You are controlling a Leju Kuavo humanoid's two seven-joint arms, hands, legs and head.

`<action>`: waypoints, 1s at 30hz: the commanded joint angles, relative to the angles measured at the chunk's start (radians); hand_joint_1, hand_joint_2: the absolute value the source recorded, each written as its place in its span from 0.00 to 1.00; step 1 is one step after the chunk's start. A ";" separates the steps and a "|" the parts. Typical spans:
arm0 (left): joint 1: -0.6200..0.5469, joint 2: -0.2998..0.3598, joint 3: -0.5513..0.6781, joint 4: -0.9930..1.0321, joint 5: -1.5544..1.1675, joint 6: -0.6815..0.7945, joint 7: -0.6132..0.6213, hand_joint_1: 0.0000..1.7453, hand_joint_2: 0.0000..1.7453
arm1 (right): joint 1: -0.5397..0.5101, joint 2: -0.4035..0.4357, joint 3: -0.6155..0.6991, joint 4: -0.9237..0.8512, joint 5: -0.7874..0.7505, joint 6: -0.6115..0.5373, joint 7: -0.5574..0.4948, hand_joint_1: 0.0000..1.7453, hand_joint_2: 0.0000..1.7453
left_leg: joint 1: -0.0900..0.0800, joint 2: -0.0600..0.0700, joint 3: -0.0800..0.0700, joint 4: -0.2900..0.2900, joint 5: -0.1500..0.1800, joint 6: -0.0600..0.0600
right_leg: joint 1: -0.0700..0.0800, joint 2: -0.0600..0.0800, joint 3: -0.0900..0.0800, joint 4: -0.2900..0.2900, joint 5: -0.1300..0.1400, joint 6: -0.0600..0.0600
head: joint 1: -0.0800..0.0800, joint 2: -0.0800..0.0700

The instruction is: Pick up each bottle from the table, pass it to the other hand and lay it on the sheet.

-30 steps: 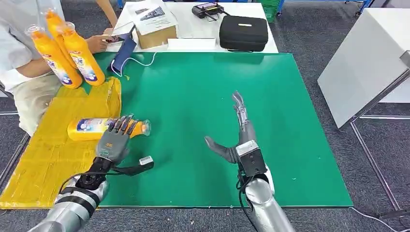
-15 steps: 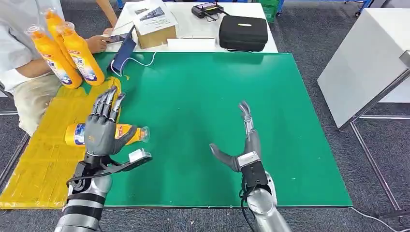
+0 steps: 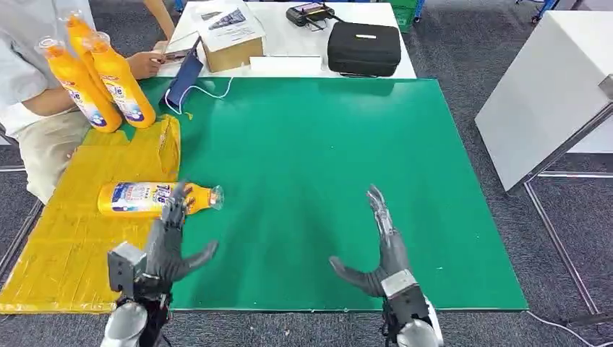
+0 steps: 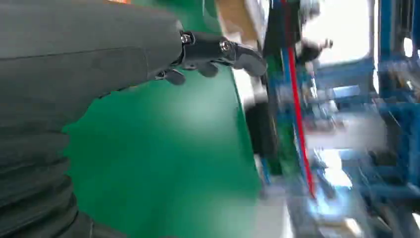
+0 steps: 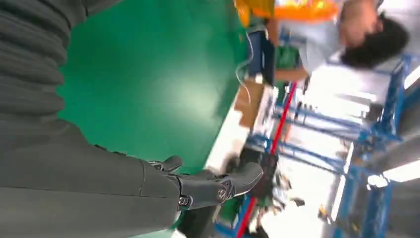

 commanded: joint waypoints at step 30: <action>0.042 0.025 -0.100 -0.023 -0.061 0.014 0.026 0.00 1.00 | 0.013 0.019 -0.113 0.000 0.065 -0.039 0.027 0.00 0.00 | 0.001 -0.001 0.007 0.000 -0.002 -0.001 | 0.001 0.002 0.008 -0.001 -0.002 -0.002 | 0.000 0.000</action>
